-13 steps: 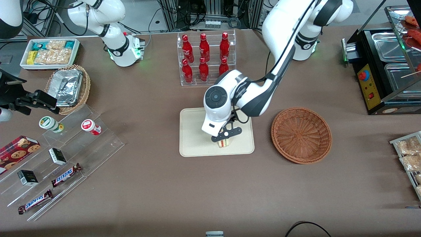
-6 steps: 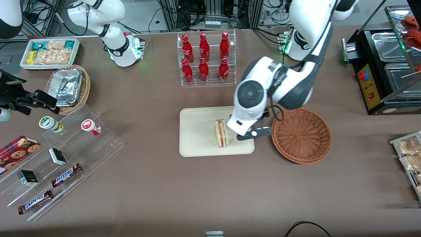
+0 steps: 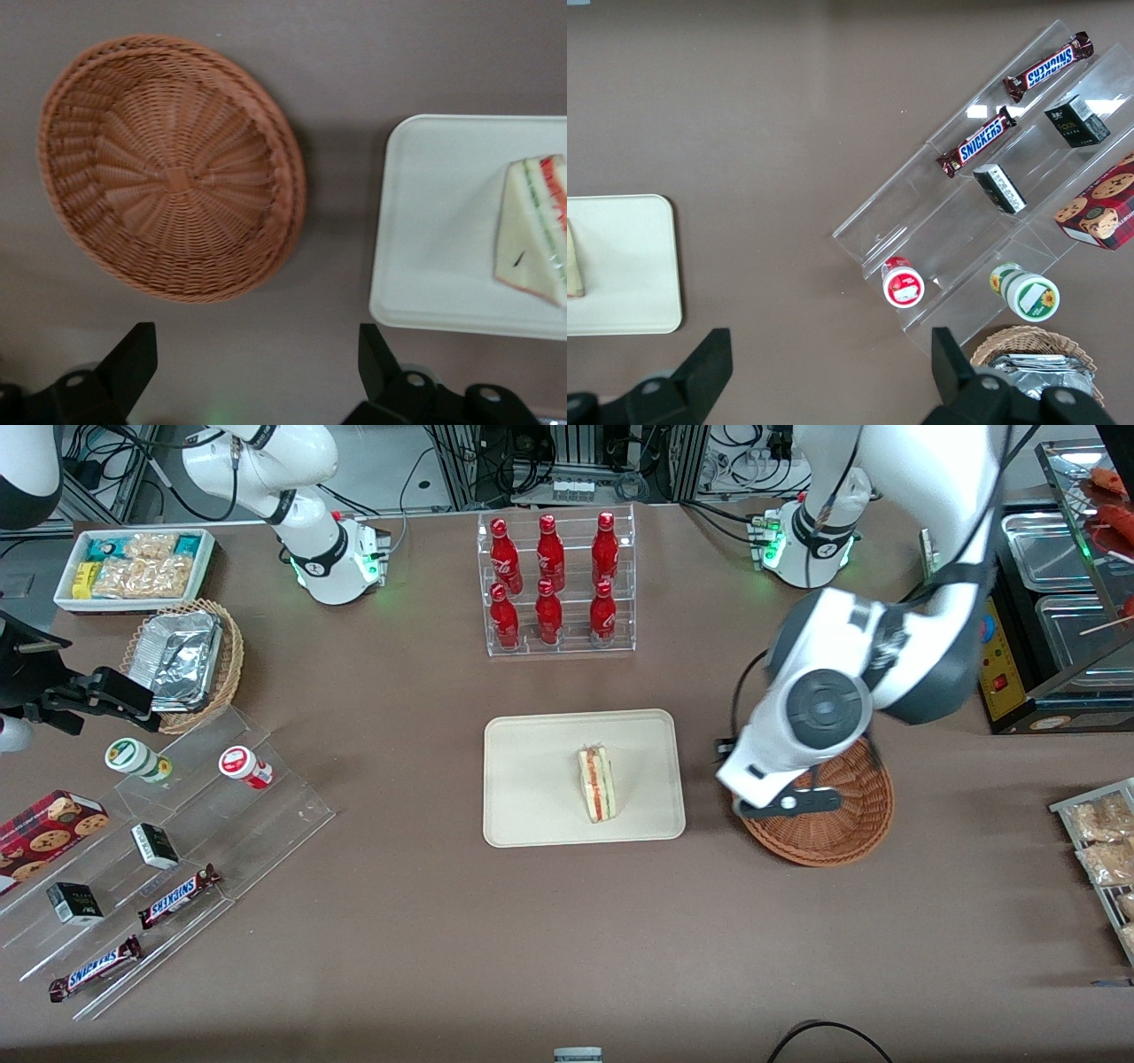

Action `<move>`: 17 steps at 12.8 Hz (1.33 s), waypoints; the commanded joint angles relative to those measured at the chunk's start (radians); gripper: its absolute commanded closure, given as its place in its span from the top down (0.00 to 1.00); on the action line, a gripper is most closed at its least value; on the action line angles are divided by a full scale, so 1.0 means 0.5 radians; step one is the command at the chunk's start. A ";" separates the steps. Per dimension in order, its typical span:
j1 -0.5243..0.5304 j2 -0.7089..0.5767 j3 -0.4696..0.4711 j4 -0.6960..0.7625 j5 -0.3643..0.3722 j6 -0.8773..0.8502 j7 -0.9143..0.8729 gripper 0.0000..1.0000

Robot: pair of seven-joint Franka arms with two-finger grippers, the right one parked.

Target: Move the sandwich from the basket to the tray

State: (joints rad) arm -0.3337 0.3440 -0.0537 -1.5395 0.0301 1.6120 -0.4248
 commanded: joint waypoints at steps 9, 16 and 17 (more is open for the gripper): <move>0.428 -0.568 -0.107 -0.271 0.001 -0.291 0.493 1.00; 0.812 -0.765 -0.261 -0.143 0.004 -0.646 0.739 1.00; 0.812 -0.783 -0.227 -0.115 0.004 -0.659 0.739 1.00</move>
State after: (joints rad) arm 0.0562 -0.0258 -0.1722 -1.6215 0.0300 1.3127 -0.0771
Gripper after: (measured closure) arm 0.000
